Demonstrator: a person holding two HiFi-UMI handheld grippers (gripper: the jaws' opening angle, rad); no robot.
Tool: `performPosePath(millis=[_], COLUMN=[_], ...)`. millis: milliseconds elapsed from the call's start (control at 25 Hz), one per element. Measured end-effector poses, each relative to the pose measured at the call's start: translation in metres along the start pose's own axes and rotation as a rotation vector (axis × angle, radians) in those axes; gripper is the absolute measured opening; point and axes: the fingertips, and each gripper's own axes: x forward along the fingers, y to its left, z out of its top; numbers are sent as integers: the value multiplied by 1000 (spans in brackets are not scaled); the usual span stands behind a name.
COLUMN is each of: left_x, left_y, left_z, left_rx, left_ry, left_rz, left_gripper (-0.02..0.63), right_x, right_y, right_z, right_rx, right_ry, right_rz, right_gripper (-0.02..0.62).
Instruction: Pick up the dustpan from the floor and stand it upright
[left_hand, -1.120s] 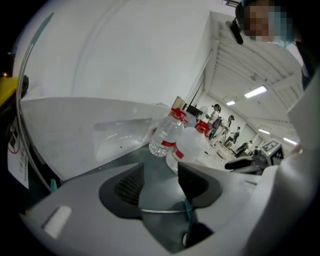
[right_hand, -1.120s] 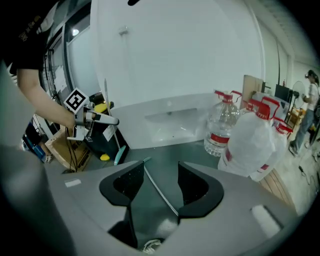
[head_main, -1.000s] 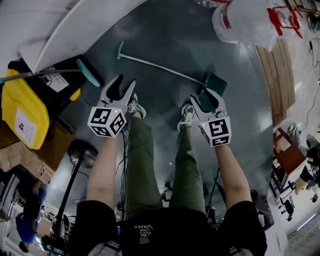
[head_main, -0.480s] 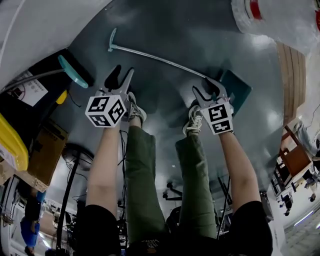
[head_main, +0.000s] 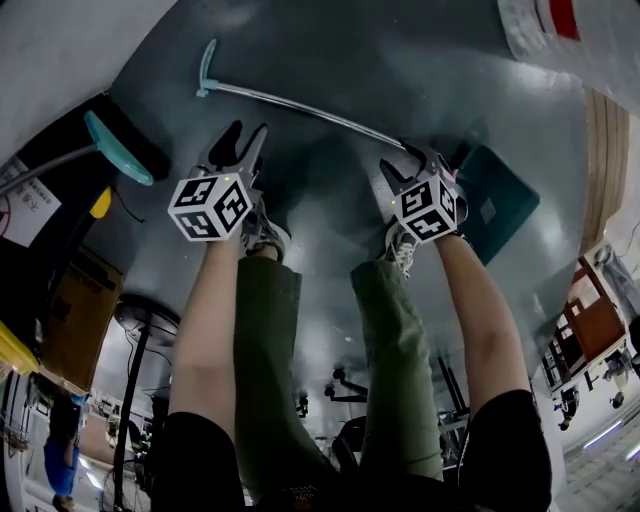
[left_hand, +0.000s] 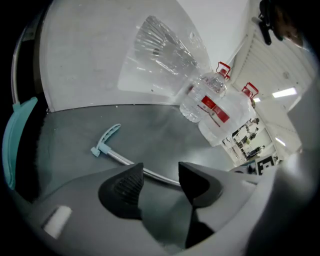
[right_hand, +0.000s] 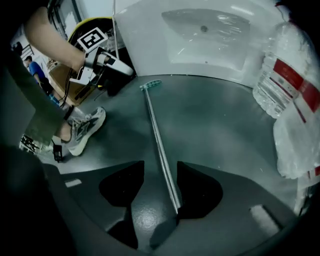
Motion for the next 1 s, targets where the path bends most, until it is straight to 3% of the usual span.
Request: performPosePath(millis=[320, 480, 520, 560, 1000], left_x=[35, 37, 37, 37, 31], left_y=[20, 23, 24, 25, 8], left_z=[-14, -21, -23, -26, -10], left_rx=[-31, -102, -122, -137, -214], left_ry=[18, 17, 21, 26, -5], left_rz=[-1, -12, -14, -15, -54], left_gripper=[253, 265, 270, 275, 298], right_x=[54, 65, 66, 67, 35], right_y=[-14, -13, -12, -12, -11], right_z=[-27, -33, -34, -34, -22], right_rx=[-117, -135, -143, -152, -249], right_ry=[99, 119, 120, 120, 63], right_rz=[14, 30, 29, 26, 16], right_gripper=[188, 186, 159, 90, 77])
